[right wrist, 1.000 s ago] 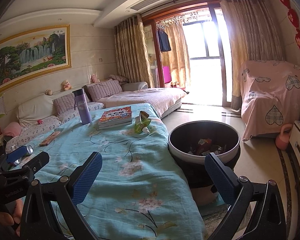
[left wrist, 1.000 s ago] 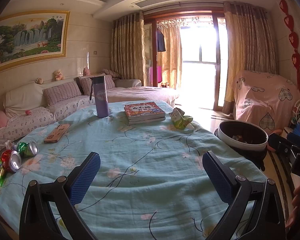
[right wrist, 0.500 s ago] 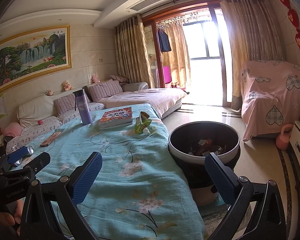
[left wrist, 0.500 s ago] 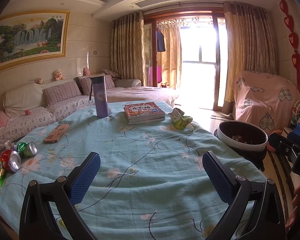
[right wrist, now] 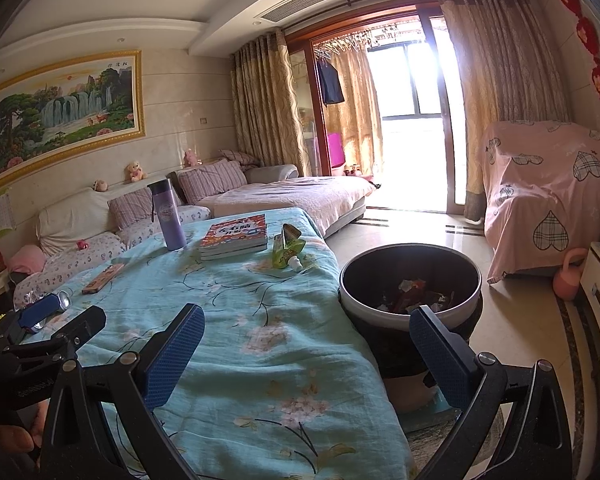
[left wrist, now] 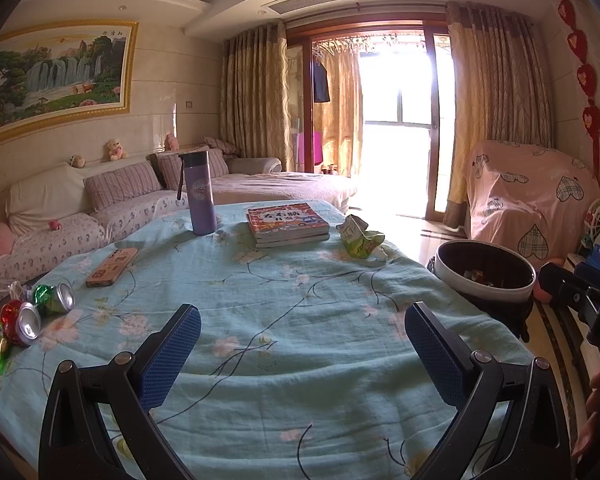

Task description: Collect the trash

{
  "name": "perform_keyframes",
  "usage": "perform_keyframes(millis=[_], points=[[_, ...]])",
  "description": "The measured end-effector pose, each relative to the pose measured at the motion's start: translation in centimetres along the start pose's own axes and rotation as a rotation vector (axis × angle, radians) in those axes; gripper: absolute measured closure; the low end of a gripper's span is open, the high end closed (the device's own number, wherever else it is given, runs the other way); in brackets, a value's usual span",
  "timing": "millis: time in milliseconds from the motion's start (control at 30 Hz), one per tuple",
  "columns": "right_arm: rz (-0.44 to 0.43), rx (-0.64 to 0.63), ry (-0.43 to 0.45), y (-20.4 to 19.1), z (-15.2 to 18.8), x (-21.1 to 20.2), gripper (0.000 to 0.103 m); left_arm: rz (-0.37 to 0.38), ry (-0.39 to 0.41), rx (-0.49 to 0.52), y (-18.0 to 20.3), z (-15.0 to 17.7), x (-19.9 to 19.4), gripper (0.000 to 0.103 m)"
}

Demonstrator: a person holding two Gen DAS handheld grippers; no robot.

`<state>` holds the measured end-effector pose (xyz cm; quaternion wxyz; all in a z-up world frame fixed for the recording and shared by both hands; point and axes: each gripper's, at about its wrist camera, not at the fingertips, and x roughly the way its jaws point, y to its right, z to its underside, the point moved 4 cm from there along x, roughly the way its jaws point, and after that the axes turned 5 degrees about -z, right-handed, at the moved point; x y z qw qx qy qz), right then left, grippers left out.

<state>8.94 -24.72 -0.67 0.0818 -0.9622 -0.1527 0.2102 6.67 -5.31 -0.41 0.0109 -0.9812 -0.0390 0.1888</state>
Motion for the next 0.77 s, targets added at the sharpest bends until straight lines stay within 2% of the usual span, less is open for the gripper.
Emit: perform_keyframes(millis=[767], points=[[-0.013,0.013,-0.024,-0.1,0.2,0.6,0.0,0.011,-0.043,-0.012,-0.5,0.3,1.2,0.001]])
